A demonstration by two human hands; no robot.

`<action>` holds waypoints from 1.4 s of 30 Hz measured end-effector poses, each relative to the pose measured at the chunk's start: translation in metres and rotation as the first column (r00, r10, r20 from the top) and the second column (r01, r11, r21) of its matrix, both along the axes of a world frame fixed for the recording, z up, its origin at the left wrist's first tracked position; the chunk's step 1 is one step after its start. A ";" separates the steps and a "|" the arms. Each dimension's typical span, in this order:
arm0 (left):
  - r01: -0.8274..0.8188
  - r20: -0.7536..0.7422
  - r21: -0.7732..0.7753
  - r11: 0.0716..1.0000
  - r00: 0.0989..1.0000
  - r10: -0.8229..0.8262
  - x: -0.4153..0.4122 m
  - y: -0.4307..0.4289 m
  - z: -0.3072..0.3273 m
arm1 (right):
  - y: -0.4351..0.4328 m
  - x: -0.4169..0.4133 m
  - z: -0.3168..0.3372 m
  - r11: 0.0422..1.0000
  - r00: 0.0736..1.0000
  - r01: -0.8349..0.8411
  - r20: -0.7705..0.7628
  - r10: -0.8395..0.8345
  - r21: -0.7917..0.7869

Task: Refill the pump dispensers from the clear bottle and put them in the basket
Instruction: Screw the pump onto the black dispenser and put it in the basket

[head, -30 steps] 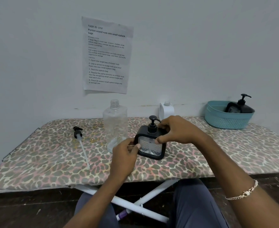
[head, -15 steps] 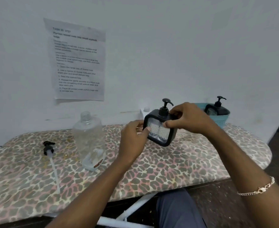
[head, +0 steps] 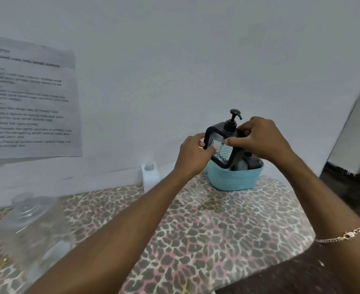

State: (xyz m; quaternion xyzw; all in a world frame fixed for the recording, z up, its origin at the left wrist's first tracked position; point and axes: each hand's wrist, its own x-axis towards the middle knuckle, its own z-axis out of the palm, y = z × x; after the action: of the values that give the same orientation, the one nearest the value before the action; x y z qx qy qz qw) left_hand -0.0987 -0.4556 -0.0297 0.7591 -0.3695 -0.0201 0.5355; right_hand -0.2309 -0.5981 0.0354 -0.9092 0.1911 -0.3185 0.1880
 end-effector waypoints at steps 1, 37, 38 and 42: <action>0.015 -0.007 0.009 1.000 1.000 -0.015 0.004 -0.013 0.001 | -0.009 0.003 -0.001 1.000 1.000 0.018 -0.005 -0.018 -0.003; 0.115 0.001 0.446 0.888 0.992 -0.129 0.047 -0.143 -0.075 | -0.132 0.079 -0.146 0.965 0.940 0.240 -0.222 -0.257 -0.101; 0.115 0.000 0.449 0.886 0.992 -0.129 0.047 -0.143 -0.075 | -0.133 0.080 -0.146 0.967 0.939 0.234 -0.232 -0.252 -0.103; 0.098 0.029 0.479 0.872 0.991 -0.128 0.046 -0.144 -0.076 | -0.133 0.080 -0.144 0.974 0.943 0.212 -0.244 -0.227 -0.084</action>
State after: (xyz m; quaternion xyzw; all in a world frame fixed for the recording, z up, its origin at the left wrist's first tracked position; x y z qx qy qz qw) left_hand -0.0530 -0.5992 -0.1056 0.8448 -0.4127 -0.1190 0.3191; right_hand -0.1506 -0.7316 -0.1084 -0.9203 0.3044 -0.2246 0.0996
